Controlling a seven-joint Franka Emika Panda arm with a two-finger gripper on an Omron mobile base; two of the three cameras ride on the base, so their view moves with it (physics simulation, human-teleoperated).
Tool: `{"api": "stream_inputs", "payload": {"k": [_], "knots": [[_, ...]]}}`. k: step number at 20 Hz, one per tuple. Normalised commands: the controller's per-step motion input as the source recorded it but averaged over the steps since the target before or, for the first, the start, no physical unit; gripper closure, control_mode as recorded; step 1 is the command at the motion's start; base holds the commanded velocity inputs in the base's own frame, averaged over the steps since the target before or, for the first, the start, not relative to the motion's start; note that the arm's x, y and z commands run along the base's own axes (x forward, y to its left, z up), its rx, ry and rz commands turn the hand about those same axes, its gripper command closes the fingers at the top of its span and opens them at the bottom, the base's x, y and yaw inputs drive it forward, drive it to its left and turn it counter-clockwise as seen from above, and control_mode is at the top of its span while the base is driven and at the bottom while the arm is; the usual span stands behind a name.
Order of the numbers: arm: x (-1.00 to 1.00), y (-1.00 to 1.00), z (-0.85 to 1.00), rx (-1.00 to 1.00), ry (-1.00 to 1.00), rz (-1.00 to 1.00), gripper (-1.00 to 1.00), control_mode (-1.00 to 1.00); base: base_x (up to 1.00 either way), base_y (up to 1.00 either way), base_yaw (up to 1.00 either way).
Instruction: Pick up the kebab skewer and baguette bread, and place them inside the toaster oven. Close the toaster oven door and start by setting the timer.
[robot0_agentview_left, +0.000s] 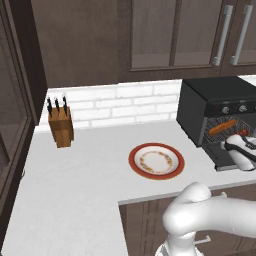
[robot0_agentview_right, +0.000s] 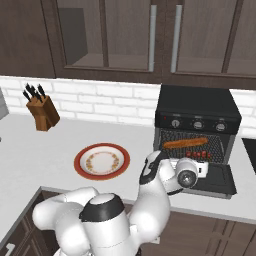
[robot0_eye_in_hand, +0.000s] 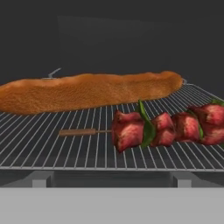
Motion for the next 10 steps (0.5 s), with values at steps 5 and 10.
{"api": "stream_inputs", "payload": {"k": [5,10], "knots": [[0.15,0.00,0.01,0.00,0.00,0.00,-1.00,-1.00,0.00,0.00,0.00],[0.21,0.00,0.12,0.00,0.00,0.00,-1.00,-1.00,0.00,0.00,0.00]]}}
